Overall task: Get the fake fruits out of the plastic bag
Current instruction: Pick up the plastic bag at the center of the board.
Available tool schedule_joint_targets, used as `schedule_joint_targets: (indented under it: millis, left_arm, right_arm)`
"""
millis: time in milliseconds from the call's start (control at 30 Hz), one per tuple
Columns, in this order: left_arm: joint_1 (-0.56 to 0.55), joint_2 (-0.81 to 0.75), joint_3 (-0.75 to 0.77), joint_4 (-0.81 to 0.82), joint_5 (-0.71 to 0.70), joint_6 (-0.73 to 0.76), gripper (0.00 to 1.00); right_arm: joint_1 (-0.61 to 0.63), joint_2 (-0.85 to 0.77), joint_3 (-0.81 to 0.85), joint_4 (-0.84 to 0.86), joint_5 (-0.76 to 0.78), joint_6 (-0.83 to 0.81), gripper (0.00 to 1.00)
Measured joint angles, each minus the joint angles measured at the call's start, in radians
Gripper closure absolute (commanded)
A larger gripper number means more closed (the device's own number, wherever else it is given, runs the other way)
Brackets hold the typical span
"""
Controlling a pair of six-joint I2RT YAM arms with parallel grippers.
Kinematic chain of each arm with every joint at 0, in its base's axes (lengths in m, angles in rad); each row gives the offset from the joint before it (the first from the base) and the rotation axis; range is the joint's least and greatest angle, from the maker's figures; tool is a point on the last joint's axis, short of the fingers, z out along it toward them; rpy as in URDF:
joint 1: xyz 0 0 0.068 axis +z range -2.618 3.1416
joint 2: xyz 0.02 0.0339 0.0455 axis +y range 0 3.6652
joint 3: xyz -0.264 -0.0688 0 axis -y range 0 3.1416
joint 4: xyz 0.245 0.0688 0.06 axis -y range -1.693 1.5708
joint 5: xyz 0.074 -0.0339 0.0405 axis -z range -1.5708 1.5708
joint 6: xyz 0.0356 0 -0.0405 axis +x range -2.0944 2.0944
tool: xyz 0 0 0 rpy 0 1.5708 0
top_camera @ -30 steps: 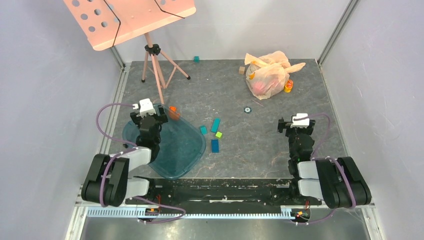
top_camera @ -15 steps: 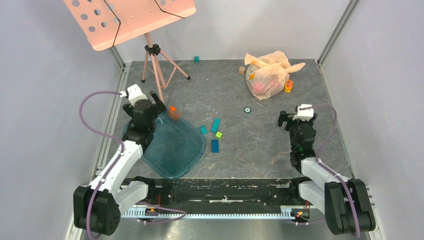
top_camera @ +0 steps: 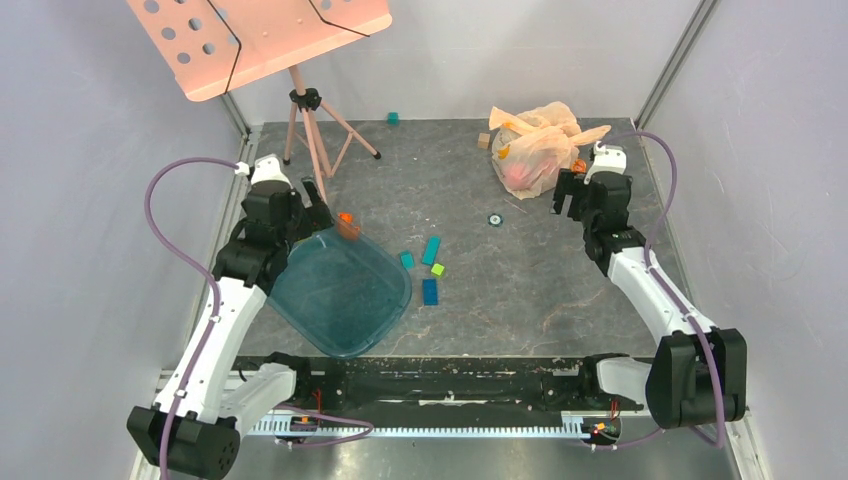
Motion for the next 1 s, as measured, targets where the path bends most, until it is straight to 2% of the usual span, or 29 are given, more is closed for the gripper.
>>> schedule_joint_targets:
  millis: [167, 367, 567, 767, 1000]
  left_arm:
    - [0.0, -0.008, 0.0, -0.073, -0.013, 0.019, 0.0]
    - [0.0, -0.009, 0.013, -0.173, -0.159, -0.011, 0.0]
    - [0.0, -0.069, 0.029, -0.214, -0.246, -0.016, 0.0]
    - [0.0, -0.084, 0.031, -0.205, -0.209, 0.008, 0.0]
    - [0.0, -0.193, -0.035, -0.122, -0.093, 0.049, 0.0]
  right_arm:
    - [0.0, -0.005, 0.01, -0.024, -0.089, -0.001, 0.02]
    - [0.0, -0.031, -0.008, -0.022, -0.124, -0.007, 0.02]
    - [-0.013, 0.06, 0.076, -0.082, -0.156, -0.003, 0.02]
    - [-0.048, 0.154, 0.175, -0.129, -0.198, 0.016, 0.02]
    - [-0.141, 0.237, 0.267, -0.161, -0.275, 0.047, 0.02]
